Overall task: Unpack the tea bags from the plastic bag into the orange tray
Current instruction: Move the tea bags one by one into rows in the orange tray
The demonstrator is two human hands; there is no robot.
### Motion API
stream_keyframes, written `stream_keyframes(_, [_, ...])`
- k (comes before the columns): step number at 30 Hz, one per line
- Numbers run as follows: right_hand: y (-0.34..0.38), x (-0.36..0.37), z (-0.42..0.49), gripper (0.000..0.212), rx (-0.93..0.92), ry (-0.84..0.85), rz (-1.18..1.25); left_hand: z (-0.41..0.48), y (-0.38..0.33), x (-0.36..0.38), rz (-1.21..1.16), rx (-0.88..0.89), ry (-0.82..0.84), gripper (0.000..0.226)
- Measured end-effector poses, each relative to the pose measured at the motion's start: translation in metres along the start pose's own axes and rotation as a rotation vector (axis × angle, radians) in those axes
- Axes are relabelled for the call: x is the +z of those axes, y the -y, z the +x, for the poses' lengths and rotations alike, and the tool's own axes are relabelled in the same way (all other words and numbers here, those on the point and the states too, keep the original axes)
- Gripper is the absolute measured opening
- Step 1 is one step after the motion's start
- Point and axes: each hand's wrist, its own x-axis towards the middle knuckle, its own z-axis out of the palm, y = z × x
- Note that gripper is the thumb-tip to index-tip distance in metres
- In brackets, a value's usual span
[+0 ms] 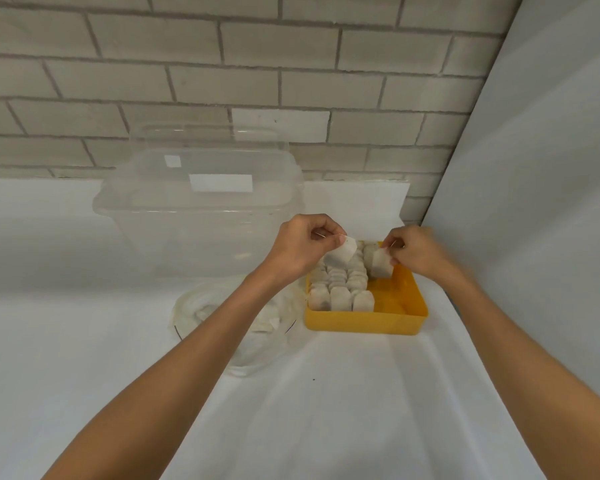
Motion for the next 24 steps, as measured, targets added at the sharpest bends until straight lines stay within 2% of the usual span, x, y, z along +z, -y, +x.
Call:
stream_keyframes(7, [-0.009, 0.028, 0.02, 0.022, 0.016, 0.091, -0.119, 0.004, 0.002, 0.005, 0.063, -0.007, 0.002, 0.006])
stream_keyframes(16, [-0.02, 0.047, 0.033, 0.022, 0.148, 0.006, -0.076, 0.005, 0.007, 0.014, 0.15, -0.012, 0.022, 0.005])
stream_keyframes(24, [-0.022, 0.045, 0.032, 0.016, 0.105, 0.019, -0.017, 0.01, 0.013, 0.027, 0.155, -0.019, 0.052, 0.007])
